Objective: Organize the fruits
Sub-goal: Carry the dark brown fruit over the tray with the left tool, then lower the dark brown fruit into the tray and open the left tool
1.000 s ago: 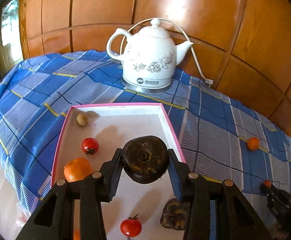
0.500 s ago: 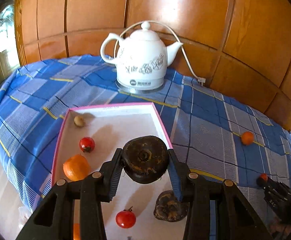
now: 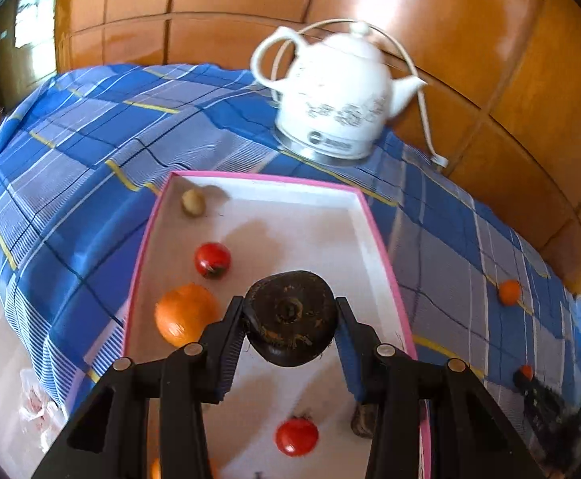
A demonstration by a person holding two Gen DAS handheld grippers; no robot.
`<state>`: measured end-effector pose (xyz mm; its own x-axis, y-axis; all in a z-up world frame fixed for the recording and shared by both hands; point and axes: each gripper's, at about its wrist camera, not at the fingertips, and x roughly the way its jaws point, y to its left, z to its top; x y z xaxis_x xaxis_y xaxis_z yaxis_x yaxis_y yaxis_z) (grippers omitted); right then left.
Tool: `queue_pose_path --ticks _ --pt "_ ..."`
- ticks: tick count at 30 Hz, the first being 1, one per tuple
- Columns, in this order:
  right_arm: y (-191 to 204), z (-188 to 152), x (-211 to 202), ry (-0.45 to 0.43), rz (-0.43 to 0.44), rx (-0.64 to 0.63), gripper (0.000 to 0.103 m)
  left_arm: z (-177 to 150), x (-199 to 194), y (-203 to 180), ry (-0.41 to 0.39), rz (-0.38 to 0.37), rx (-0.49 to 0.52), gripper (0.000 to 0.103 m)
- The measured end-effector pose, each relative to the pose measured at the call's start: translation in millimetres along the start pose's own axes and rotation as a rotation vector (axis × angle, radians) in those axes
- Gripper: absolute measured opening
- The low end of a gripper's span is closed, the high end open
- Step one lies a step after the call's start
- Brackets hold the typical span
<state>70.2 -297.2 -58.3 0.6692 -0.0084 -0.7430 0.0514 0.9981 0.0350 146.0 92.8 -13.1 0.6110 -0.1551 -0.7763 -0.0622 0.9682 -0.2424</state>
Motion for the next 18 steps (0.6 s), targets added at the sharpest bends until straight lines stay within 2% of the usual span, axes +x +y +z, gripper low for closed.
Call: queue_pose_path --ticks 3,10,18 --pt "-1 0 0 0.0 0.0 0.0 0.026 9 5 8 0.016 -0.015 -0.056 0.044" --pt "0 0 0 0.0 -0.001 0.0 0.026 29 25 7 0.033 -0.007 -0.048 0.044" --pt "0 0 0 0.0 -0.001 0.0 0.026 44 49 1 0.038 0.05 0.002 0.044"
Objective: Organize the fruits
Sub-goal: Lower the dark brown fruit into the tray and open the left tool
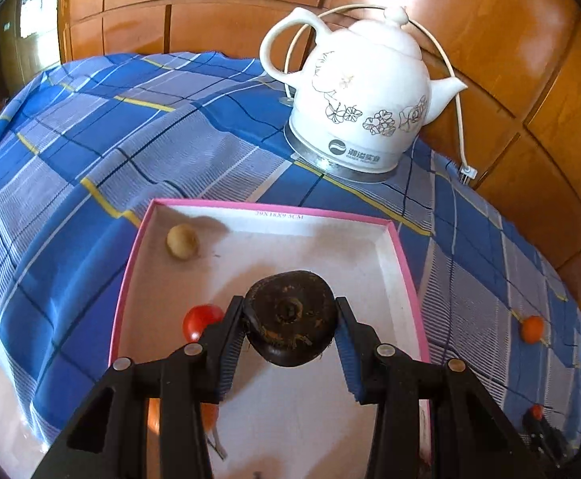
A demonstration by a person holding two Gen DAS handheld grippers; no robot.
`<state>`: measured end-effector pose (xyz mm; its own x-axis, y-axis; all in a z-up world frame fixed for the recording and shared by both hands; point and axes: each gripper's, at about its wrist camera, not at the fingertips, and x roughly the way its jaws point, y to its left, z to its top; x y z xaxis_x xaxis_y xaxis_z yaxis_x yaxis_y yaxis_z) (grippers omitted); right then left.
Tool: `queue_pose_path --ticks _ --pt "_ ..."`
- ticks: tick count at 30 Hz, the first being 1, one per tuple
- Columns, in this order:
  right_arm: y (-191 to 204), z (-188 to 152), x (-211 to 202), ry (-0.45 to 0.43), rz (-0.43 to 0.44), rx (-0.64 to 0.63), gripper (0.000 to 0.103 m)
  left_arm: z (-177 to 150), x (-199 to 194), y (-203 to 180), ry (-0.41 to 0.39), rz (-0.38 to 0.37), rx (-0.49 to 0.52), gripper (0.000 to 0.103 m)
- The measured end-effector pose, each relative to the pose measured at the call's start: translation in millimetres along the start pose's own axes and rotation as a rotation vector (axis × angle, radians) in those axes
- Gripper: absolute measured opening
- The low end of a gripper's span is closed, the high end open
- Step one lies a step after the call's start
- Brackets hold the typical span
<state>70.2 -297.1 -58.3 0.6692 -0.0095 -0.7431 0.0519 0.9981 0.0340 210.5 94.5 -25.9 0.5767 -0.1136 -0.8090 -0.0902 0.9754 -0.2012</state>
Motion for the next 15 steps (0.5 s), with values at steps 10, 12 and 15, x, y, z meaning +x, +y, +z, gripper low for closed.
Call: queue_pose_path --ticks 10,12,15 --pt "0 0 0 0.0 -0.001 -0.001 0.026 3 14 -4 -0.024 0.069 0.053 0.052" --pt "-1 0 0 0.0 0.0 0.0 0.026 -1 11 -4 -0.031 0.077 0.051 0.054" --pt "0 0 0 0.0 -0.002 -0.001 0.026 -8 2 -5 -0.053 0.09 0.047 0.055"
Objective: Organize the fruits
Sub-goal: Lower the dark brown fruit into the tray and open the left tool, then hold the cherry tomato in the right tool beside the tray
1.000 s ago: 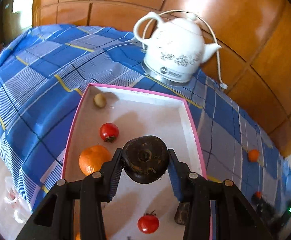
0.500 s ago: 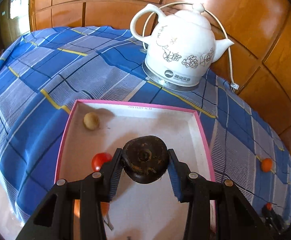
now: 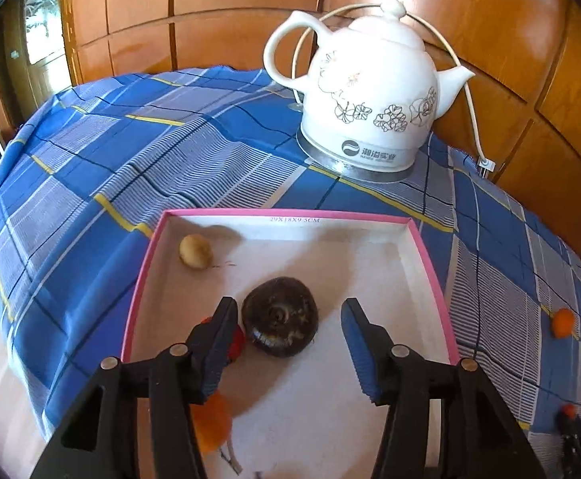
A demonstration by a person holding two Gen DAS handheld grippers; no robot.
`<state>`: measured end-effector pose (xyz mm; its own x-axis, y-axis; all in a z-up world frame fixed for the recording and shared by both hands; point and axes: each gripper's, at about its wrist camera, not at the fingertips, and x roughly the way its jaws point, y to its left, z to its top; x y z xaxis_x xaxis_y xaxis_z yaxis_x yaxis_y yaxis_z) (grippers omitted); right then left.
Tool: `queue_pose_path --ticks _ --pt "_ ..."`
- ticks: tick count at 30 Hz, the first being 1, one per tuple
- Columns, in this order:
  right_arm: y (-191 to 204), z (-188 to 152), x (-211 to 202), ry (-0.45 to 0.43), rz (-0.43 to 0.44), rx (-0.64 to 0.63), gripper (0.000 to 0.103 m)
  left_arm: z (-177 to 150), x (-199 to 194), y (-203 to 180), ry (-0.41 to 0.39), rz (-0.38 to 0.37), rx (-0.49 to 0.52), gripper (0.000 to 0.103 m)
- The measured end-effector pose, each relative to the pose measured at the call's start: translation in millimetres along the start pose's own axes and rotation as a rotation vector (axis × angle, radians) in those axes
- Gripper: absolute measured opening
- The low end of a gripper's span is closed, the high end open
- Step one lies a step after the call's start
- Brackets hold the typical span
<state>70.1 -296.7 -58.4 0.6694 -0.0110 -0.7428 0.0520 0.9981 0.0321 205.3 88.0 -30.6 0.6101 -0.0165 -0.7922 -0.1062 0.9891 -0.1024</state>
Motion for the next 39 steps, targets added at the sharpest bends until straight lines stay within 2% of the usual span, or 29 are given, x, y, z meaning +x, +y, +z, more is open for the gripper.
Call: queue_pose_path --ticks 9,19,39 --pt "0 0 0 0.0 0.0 0.0 0.026 -25 -40 -13 -0.081 -0.006 0.042 0.058" --pt "0 0 0 -0.001 -0.003 -0.002 0.026 -48 -69 -31 -0.118 -0.041 0.099 0.059" --pt "-1 0 -1 -0.001 0.0 0.0 0.026 -73 -88 -43 -0.11 -0.065 0.132 0.06"
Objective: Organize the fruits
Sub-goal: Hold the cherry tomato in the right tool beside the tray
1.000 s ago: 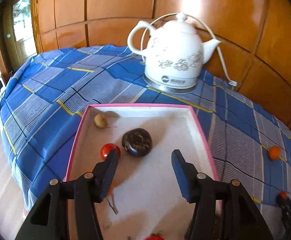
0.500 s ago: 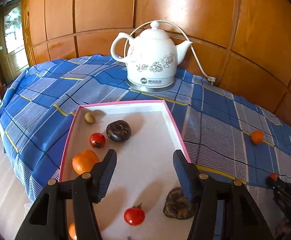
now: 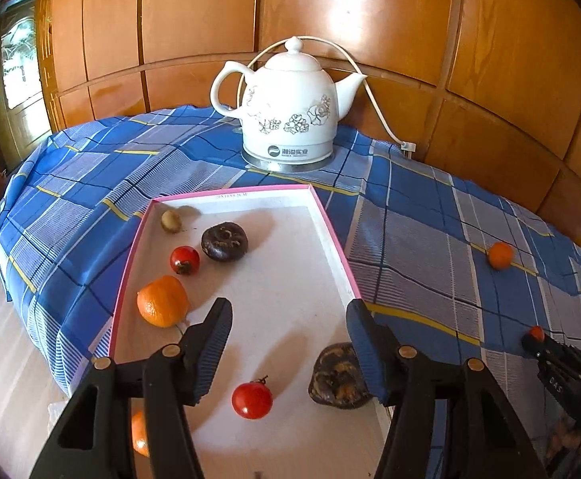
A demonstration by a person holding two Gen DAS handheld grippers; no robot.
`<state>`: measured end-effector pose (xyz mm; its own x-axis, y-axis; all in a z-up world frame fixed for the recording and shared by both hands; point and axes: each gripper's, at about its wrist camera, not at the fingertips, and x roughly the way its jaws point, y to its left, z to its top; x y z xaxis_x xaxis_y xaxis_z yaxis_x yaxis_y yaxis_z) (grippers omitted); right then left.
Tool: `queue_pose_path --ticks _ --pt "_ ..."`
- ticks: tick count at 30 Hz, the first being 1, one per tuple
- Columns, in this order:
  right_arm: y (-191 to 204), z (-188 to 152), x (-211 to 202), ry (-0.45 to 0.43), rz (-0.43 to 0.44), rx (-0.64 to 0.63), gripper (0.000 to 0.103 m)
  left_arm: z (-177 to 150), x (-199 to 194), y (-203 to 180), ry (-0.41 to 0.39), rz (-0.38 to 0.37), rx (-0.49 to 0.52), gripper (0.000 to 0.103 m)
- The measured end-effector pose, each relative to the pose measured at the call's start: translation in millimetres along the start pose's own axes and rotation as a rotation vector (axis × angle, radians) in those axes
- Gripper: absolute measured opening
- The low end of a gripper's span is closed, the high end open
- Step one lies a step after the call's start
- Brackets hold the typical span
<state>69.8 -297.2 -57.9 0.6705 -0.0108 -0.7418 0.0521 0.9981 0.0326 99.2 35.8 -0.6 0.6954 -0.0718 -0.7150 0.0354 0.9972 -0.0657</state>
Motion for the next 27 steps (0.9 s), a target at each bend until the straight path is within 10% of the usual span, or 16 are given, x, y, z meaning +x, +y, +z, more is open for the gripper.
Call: queue_pose_path --ticks 27 --pt "0 -1 0 -0.003 0.006 0.01 0.027 -17 -19 -5 -0.011 -0.006 0.019 0.061"
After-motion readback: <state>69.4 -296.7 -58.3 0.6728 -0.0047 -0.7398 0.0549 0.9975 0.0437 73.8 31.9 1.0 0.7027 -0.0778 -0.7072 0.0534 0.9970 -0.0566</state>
